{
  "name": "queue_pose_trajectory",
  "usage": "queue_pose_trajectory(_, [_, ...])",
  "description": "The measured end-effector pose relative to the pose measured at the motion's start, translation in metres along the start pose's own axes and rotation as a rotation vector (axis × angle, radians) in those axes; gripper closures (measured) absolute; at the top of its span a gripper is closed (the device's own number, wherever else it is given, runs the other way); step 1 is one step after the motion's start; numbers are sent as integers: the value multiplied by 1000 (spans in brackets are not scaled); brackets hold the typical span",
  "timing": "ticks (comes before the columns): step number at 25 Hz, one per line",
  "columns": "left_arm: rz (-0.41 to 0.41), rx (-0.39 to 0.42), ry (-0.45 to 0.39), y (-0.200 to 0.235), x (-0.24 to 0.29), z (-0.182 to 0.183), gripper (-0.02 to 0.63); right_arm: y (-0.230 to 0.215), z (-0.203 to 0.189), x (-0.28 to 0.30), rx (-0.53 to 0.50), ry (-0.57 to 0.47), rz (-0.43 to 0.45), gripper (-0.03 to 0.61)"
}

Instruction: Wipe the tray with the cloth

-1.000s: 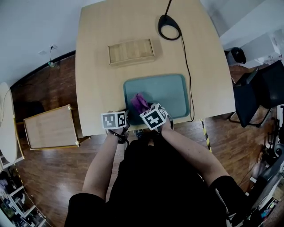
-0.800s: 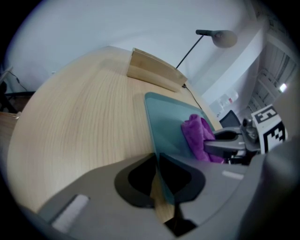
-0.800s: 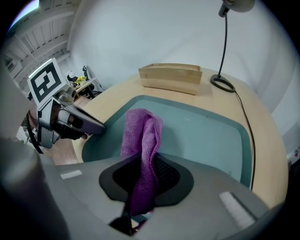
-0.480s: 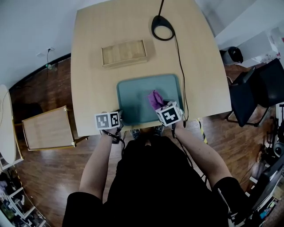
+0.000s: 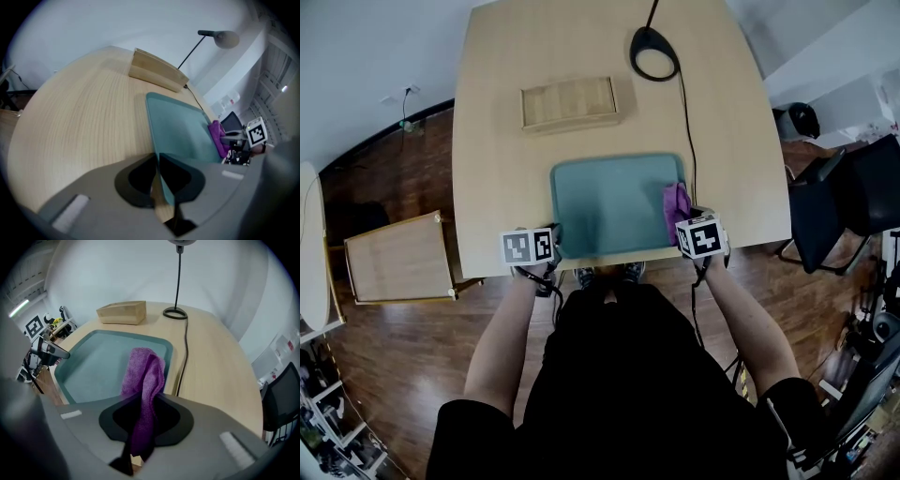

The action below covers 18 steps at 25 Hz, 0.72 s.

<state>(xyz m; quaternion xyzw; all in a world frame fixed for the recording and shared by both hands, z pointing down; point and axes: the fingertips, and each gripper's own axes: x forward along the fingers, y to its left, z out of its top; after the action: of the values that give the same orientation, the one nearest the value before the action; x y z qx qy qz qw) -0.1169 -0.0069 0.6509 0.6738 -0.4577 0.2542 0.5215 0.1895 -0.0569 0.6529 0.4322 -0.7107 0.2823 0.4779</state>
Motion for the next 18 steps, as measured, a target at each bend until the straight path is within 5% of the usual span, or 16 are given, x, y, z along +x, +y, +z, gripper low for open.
queue_pose_trajectory(7, [-22,-16,-11,-1,-1,1,563,45,12,0,6,-28,69,518])
queue_pose_trajectory(18, [-52,-17,-22,-5,-2,1,561,196,53,5,-191,-41,243,518])
